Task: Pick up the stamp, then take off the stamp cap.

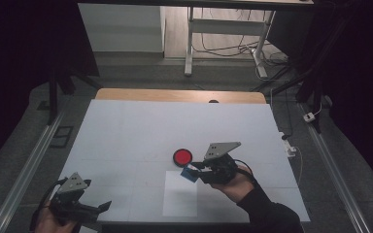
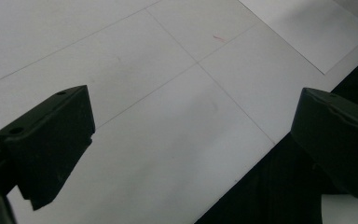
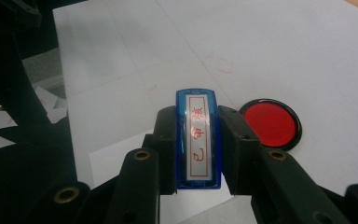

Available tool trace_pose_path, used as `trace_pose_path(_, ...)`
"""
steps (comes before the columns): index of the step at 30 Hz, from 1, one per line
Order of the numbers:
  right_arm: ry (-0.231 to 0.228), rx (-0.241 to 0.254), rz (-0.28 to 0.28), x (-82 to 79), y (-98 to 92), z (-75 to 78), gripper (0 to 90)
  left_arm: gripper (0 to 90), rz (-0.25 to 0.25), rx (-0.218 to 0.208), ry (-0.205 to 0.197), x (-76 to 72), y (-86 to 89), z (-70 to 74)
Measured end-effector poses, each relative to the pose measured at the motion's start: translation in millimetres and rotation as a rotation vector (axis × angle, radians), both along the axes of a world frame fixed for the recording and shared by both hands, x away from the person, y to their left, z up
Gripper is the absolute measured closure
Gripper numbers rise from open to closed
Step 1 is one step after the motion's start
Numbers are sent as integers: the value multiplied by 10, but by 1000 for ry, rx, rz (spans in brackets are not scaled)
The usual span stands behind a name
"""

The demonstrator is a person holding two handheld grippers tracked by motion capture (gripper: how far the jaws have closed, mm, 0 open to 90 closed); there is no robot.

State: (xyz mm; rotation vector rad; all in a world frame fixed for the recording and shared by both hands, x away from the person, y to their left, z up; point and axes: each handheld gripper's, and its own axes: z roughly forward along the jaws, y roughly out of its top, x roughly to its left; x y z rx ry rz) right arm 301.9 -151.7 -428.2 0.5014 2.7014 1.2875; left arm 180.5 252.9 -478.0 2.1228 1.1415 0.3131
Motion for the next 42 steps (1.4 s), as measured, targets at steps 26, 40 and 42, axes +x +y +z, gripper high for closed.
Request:
trace_pose_path(26, 4, 4, 20, -39, 28, 36, 700, 0, -28, -5, -42, 4, -61, 46)
trace_pose_path(40, 12, 12, 27, -29, 16, 59, 699, 0, -144, -68, -53, 155, -238, 47)
trace_pose_path(42, 12, 14, 27, -27, 14, 62, 699, 0, -146, -79, -55, 176, -256, 45)
